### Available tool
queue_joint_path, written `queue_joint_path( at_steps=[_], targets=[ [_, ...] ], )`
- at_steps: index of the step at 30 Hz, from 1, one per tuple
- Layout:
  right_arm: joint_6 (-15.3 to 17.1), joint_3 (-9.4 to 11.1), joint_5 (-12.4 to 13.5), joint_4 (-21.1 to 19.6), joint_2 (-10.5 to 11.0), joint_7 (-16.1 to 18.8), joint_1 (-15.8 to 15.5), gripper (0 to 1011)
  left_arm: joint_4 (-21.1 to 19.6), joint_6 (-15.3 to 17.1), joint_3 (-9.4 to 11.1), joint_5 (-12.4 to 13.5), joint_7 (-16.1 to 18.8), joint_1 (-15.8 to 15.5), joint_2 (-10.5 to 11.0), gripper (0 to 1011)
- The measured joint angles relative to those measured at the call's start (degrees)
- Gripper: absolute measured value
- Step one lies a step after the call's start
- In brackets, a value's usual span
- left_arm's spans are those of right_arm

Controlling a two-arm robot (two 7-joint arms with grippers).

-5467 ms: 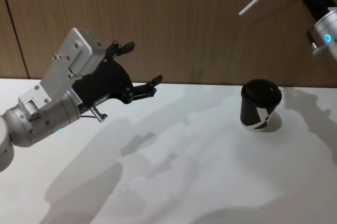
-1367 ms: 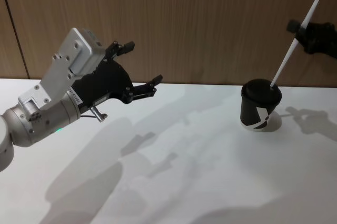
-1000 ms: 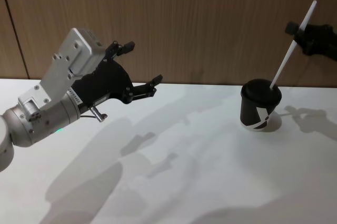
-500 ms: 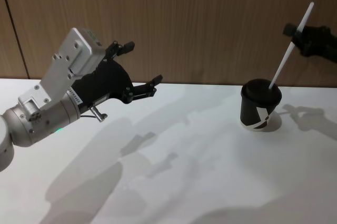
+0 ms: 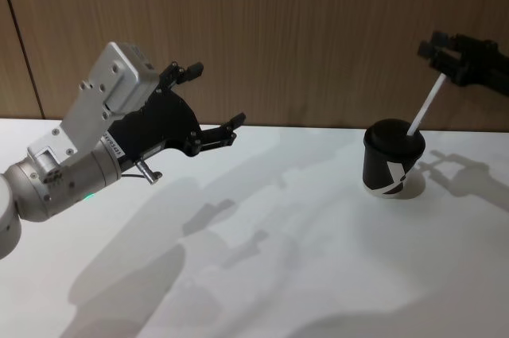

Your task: Pick up the straw with one hand, pass it to the other hand, and insert it into the cup.

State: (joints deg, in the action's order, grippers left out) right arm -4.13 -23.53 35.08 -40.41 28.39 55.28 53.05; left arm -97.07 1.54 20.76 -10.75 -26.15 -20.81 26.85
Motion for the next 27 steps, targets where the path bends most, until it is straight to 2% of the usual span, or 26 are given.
queue_joint_path(
  at_steps=[5,8,12,13,14,20,27],
  targets=[
    [-0.1,0.0,0.0,0.1,-0.1,0.0,0.1,565,0.0,0.0,0.0,0.0,0.0,0.0,0.0,1003],
    [-0.1,0.0,-0.1,0.2,-0.1,0.0,0.1,687,0.0,0.0,0.0,0.0,0.0,0.0,0.0,1003],
    [-0.1,0.0,-0.1,0.3,-0.1,0.0,0.1,773,0.0,0.0,0.0,0.0,0.0,0.0,0.0,1003],
    [-0.1,0.0,-0.1,0.3,-0.1,0.0,0.1,841,0.0,0.0,0.0,0.0,0.0,0.0,0.0,1002],
    [-0.2,0.0,-0.1,0.3,-0.1,0.0,0.1,841,0.0,0.0,0.0,0.0,0.0,0.0,0.0,1003],
    [-0.2,0.1,-0.1,0.2,-0.2,-0.1,0.1,1001,0.3,0.2,0.2,0.9,1.1,-0.3,-0.3,1003],
    [-1.2,1.0,-0.2,-1.9,-0.6,-3.2,-1.5,1001,1.3,-0.1,0.7,3.5,3.5,-1.2,-1.5,1003]
  ],
)
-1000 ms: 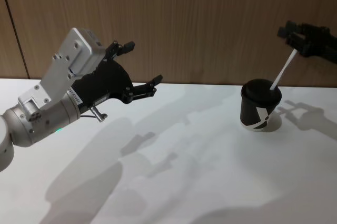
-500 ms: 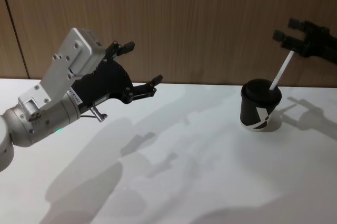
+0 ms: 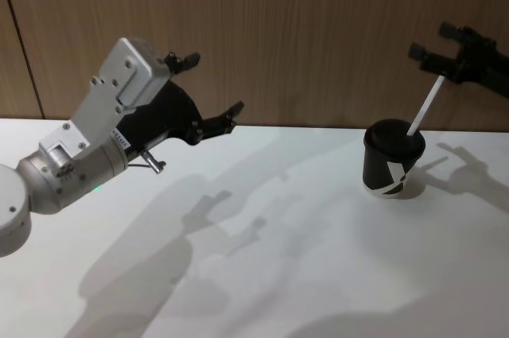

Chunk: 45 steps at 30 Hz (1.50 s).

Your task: Pick up the straw with one hand, pass it to the other hand, and insert it into the cup.

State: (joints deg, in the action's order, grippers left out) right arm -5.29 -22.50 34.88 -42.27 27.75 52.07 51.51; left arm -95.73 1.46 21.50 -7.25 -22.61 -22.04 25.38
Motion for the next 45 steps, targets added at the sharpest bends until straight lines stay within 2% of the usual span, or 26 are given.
queue_joint_path(
  at_steps=[10,19,27,33,45],
  targets=[
    [-3.3,1.4,-1.1,-4.5,-0.7,-5.9,-3.7,1001,2.3,-2.4,0.8,4.2,3.4,-1.9,-2.0,1003],
    [-7.3,2.3,-2.4,-9.5,-0.6,-9.2,-7.5,1001,4.3,-5.4,1.3,6.8,5.1,-3.6,-3.6,1003],
    [-11.0,3.0,-3.1,-13.0,-0.1,-9.6,-10.0,1001,5.8,-8.0,1.6,7.6,5.2,-4.8,-4.7,1003],
    [-14.3,3.5,-3.5,-16.2,0.7,-8.7,-12.2,1001,7.0,-10.0,1.7,7.8,5.0,-5.6,-5.5,1003],
    [-16.0,4.2,-3.8,-20.7,1.4,-8.2,-15.0,1001,7.7,-12.3,2.1,8.5,3.8,-6.0,-6.2,1003]
  ],
)
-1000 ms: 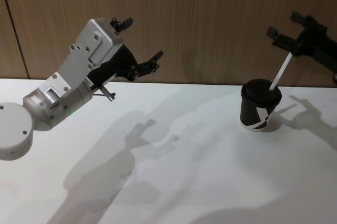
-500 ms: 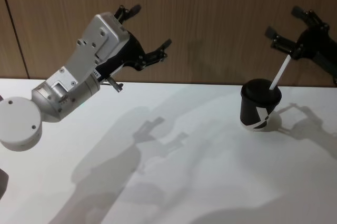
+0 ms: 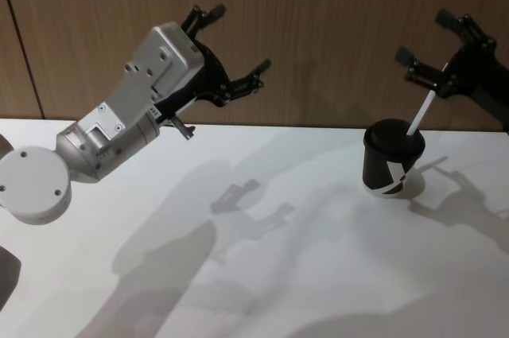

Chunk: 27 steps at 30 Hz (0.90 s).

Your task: Pick up the straw with one hand, pass it to the other hand, and insert it into the cup.

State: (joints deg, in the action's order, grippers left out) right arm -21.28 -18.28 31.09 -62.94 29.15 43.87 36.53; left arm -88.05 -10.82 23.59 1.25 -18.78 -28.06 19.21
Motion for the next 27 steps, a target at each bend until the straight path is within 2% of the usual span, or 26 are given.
queue_joint_path(
  at_steps=[13,27],
  targets=[
    [0.3,1.4,0.9,-4.3,-0.2,-0.7,-2.7,1001,0.9,-1.4,0.9,0.5,-2.6,0.1,0.3,1003],
    [0.9,2.4,1.7,-6.6,-0.6,-0.8,-4.0,1001,3.8,-3.4,1.8,0.2,-4.5,-0.8,-0.4,1003]
  ],
)
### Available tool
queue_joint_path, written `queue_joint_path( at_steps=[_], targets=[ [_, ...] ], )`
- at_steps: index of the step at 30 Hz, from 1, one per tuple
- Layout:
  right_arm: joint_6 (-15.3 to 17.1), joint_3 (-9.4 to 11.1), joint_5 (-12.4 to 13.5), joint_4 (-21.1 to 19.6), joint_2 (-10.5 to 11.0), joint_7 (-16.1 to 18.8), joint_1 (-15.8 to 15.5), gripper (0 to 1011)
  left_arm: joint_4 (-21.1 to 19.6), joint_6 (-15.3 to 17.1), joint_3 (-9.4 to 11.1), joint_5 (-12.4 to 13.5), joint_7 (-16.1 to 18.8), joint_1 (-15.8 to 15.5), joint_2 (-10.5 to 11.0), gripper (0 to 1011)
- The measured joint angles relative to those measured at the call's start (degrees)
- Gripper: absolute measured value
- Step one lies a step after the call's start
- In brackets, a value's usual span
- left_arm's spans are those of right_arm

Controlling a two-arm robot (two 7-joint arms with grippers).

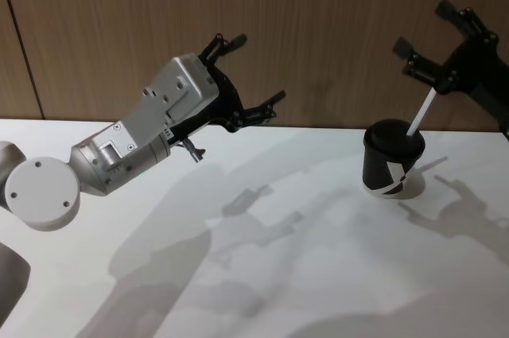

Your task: Pick up the straw with one hand, pass it to the other hand, and insert it into the cup.

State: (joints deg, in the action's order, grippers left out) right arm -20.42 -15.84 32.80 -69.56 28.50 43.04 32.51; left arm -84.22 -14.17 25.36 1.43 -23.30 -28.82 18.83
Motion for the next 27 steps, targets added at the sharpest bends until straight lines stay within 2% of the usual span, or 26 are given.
queue_joint_path(
  at_steps=[27],
  targets=[
    [0.3,0.4,0.1,-0.4,-0.5,0.6,-0.1,1001,2.3,-1.6,0.2,-0.7,-0.9,-0.9,-0.6,1003]
  ],
)
